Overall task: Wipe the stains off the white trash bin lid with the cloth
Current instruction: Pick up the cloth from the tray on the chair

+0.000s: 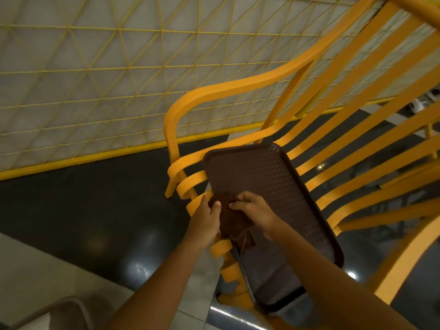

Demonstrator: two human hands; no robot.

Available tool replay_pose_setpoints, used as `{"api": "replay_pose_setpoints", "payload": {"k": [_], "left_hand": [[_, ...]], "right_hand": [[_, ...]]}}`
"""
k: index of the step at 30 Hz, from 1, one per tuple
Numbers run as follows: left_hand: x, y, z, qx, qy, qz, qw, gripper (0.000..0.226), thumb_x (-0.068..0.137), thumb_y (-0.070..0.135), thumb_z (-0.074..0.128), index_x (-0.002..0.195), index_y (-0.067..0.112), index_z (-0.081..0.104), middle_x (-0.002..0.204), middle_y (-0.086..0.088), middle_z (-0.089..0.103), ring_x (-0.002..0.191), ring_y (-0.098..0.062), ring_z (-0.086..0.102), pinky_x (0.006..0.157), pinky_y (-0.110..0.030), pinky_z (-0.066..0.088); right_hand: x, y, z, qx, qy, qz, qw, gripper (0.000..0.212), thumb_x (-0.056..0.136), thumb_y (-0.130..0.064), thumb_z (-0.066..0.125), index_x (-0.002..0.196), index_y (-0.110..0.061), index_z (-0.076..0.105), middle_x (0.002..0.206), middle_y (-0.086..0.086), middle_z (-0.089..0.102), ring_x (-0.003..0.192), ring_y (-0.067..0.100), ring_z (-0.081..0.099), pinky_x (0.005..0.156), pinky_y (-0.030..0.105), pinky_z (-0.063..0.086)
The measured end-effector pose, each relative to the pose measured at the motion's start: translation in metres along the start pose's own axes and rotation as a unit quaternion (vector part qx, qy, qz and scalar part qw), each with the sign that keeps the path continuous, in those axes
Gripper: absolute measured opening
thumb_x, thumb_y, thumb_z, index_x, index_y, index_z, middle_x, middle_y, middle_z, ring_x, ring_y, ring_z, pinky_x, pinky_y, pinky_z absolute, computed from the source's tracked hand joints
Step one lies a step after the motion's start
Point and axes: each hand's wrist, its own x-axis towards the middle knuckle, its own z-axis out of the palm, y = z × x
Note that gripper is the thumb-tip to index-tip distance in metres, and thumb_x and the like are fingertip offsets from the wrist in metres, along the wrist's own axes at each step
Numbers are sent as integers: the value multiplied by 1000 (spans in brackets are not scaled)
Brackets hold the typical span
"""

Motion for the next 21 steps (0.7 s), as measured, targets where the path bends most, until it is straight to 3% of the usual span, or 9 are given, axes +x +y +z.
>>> {"api": "replay_pose_setpoints", "payload": {"k": [3,8,10,12,14,21], "left_hand": [[-2,-1,-18,-102,-4,-84,991,52,97,43,31,144,22,22,147,-5,33,130,-27,37,100,-37,36],[-20,-14,-53,-280,1,-150,948,46,90,47,49,122,14,56,112,-9,65,103,-26,61,86,-40,50],[-33,-26,-78,-344,-5,-124,931,34,89,37,55,113,13,60,100,-7,69,90,-20,66,69,-33,53],[-47,-40,-104,-383,3,-90,919,25,89,24,57,111,13,60,97,-6,70,84,-16,67,63,-30,52],[-62,-53,-130,-409,26,-56,911,21,90,17,55,110,14,60,94,-5,70,82,-15,67,65,-30,53],[-106,-115,-202,-372,121,15,920,23,93,19,50,114,16,57,105,-5,66,87,-13,63,73,-27,49]], "right_hand": [[-13,-18,10,79,-39,-20,996,8,87,-16,63,88,-12,56,85,5,65,77,15,64,61,21,52],[-26,-42,42,162,-90,-26,982,23,85,-20,65,105,-11,60,102,10,68,97,23,64,78,34,55],[-33,-49,62,155,-113,-38,981,24,86,-21,64,108,-13,60,105,9,67,98,21,65,80,34,55],[-42,-55,84,138,-131,-54,980,21,87,-18,62,108,-15,59,99,7,67,85,14,67,68,26,54],[-50,-58,107,137,-151,-69,977,26,87,-13,61,112,-14,57,95,7,67,81,14,68,62,22,53],[-69,-45,209,141,-183,-149,962,32,85,-7,63,115,-16,57,109,9,65,95,18,65,75,24,55]]}}
